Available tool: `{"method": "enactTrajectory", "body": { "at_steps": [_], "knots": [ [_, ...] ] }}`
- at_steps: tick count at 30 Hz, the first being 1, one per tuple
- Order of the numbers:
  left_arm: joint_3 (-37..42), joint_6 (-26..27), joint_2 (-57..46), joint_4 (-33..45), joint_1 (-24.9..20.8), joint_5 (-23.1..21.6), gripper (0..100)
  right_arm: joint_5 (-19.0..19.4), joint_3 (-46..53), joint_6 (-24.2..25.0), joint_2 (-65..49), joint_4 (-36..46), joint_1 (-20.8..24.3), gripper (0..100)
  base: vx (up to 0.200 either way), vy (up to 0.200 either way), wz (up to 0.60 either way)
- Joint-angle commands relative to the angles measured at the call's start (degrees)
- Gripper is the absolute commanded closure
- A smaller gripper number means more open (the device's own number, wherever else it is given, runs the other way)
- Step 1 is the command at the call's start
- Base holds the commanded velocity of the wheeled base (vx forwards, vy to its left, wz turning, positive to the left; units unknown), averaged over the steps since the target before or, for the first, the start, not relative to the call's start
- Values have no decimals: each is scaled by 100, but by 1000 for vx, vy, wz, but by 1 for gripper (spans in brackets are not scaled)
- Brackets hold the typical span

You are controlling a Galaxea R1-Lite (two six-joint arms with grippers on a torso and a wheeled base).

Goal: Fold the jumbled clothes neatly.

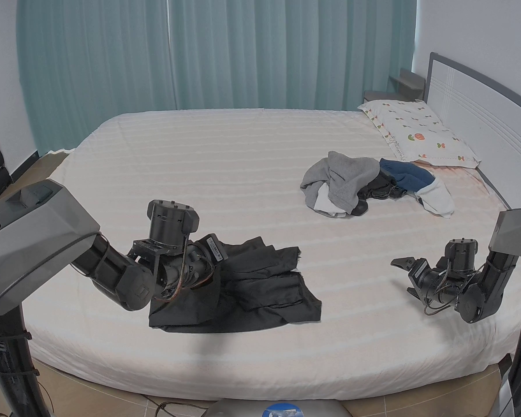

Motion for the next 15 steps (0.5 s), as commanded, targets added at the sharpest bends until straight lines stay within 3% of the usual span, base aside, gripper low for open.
{"method": "enactTrajectory", "body": {
  "at_steps": [1,8,15],
  "knots": [
    [-584,-4,229,316,-294,46,100,-1,20,2,21,-13,55,0,0,-200,0],
    [-1208,-4,879,351,-443,327,100,-1,64,2,3,-22,82,0,0,0,0],
    [-1349,-13,1046,351,-566,371,100,-1,64,2,3,-22,91,0,0,0,0]
  ]
}}
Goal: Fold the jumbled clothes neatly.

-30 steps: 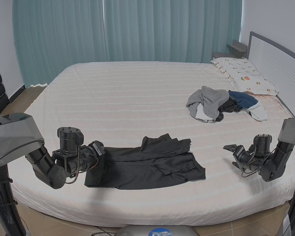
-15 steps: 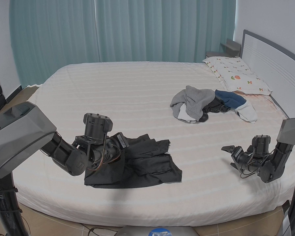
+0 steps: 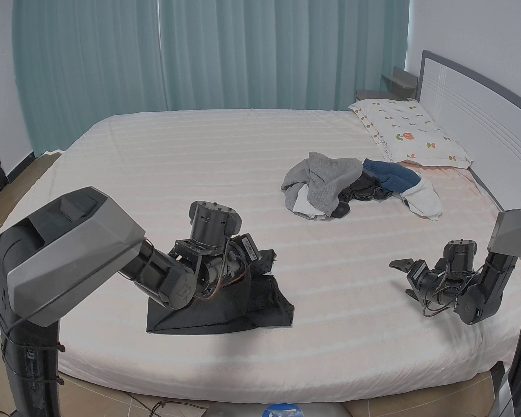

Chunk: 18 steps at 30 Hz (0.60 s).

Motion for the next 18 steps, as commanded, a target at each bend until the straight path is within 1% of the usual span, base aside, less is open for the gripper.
{"method": "enactTrajectory", "body": {
  "at_steps": [1,2,3,9,13,15,18],
  "knots": [
    [-149,-4,264,-12,-72,63,100,4,6,0,12,-2,11,0,0,0,0],
    [-176,-4,282,-21,-72,115,100,4,6,0,12,-2,11,0,0,0,0],
    [-202,-13,308,-38,-72,142,0,4,6,0,12,-2,11,0,0,0,0],
    [-299,-13,378,41,-81,186,0,4,15,0,21,-2,46,0,0,0,0],
    [-220,-48,291,41,-90,388,0,4,32,0,21,-2,55,0,0,0,0],
    [-149,-48,141,50,-81,414,0,4,32,0,30,-2,55,0,0,0,0],
    [176,-136,-202,41,7,405,0,4,59,0,21,-11,55,0,0,0,0]
  ]
}}
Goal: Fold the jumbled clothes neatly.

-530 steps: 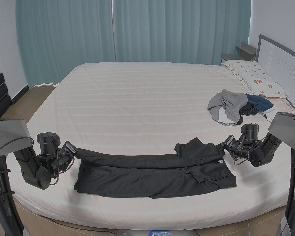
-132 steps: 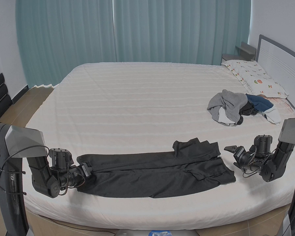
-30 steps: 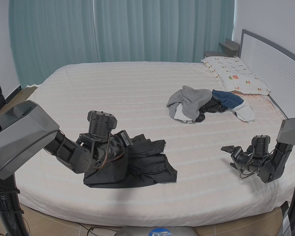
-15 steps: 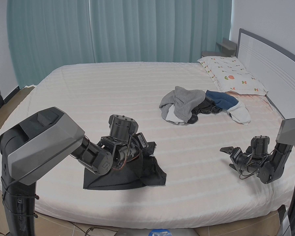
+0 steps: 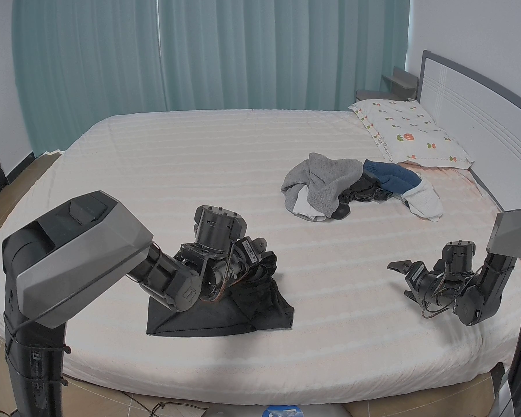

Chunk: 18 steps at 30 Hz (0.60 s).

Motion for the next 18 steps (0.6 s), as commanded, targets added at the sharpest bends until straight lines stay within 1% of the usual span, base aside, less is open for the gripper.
{"method": "enactTrajectory", "body": {
  "at_steps": [1,6,9,10,11,13,14,15,18],
  "knots": [
    [430,-217,-499,-14,126,2,0,1,23,0,2,-9,8,0,0,0,0],
    [1080,-798,-815,-76,425,-51,0,-25,23,-9,-24,-9,25,0,0,0,0],
    [1458,-1246,-1000,-93,663,-192,0,-60,23,-27,-24,-17,157,0,0,0,0],
    [1458,-1246,-1000,-93,663,-192,0,-60,23,-27,-24,-17,157,0,0,0,0],
    [1713,-1615,-1114,-93,882,-517,0,-86,23,-35,-33,-17,254,0,0,0,0],
    [2056,-1949,-1272,-137,1076,-939,0,-157,23,-53,-24,-17,350,0,0,0,0],
    [2056,-1949,-1272,-137,1076,-939,0,-157,23,-53,-24,-17,350,0,0,200,0],
    [2372,-2072,-1395,-278,1260,-1290,0,-280,6,-62,2,-17,430,0,0,200,0],
    [2838,-2081,-1466,-647,1515,-1492,0,-517,-65,-79,29,0,597,0,0,200,0]
  ]
}}
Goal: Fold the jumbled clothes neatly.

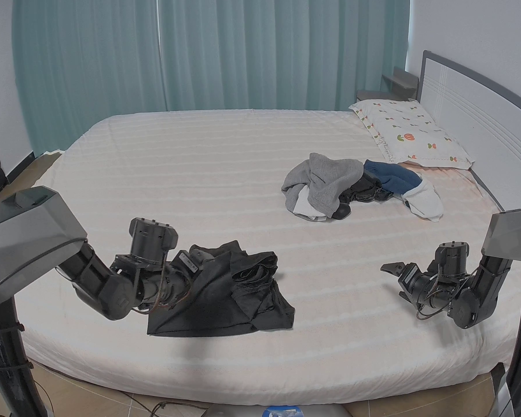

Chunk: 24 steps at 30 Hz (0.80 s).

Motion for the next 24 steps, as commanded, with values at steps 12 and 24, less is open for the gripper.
{"method": "enactTrajectory", "body": {
  "at_steps": [12,24],
  "knots": [
    [1698,-398,-79,-1846,1034,-736,0,-981,-1713,-872,-374,1982,1490,0,0,200,0],
    [1892,-389,220,-2391,1104,-728,0,-1403,-2934,-1514,92,3116,2421,0,0,200,0]
  ]
}}
